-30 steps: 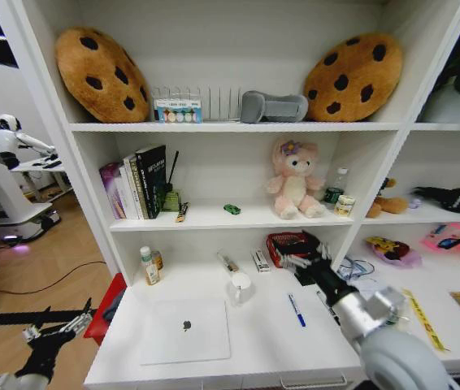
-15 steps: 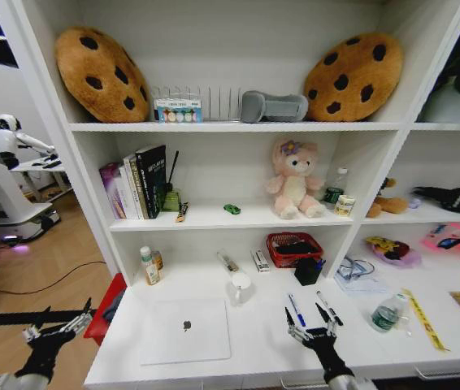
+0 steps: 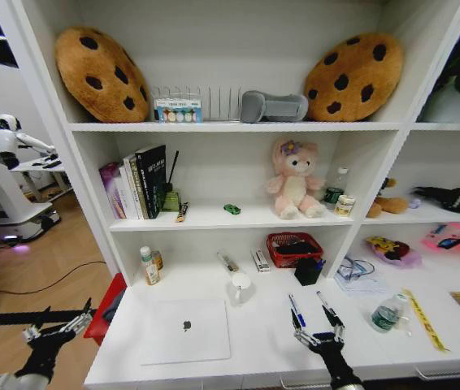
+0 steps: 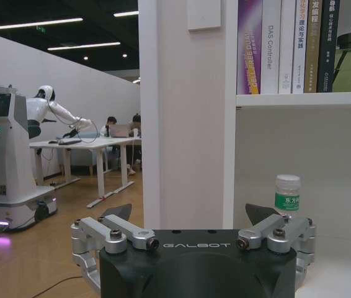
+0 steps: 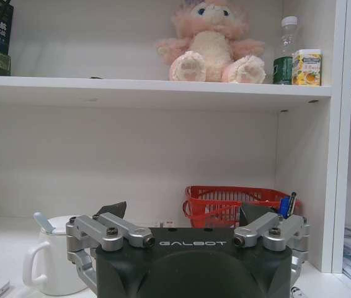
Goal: Organize the objects on the table.
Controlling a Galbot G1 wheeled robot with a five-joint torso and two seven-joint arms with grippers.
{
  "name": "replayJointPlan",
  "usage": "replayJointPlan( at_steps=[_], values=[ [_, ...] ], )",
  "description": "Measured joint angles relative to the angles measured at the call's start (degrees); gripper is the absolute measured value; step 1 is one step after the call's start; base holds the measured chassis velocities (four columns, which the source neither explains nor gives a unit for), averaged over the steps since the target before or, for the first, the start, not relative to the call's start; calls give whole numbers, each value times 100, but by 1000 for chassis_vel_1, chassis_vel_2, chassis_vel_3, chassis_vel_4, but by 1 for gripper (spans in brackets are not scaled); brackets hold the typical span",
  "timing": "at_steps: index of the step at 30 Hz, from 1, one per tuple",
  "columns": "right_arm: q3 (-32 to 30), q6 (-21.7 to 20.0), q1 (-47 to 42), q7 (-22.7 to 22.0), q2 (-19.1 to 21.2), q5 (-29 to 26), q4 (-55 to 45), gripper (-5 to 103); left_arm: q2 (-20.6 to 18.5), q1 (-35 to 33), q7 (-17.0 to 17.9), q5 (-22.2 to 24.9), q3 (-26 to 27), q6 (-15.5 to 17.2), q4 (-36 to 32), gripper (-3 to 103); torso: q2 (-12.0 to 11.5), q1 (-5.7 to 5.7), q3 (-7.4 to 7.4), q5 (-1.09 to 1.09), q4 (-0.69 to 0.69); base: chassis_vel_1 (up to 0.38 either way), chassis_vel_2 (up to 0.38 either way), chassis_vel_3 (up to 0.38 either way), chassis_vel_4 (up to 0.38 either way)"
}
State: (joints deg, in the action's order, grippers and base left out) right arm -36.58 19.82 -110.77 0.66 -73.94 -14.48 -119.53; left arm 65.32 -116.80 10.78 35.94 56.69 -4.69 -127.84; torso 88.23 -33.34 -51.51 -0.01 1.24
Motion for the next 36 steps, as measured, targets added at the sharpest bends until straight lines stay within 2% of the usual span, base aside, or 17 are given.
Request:
replayJointPlan(
  at_steps=[36],
  values=[
    [22, -259, 209, -113, 170, -258, 51, 100, 0, 0, 0, 0, 0, 0, 0, 100, 0, 0, 0, 0, 0, -67, -67, 64, 73]
  ],
)
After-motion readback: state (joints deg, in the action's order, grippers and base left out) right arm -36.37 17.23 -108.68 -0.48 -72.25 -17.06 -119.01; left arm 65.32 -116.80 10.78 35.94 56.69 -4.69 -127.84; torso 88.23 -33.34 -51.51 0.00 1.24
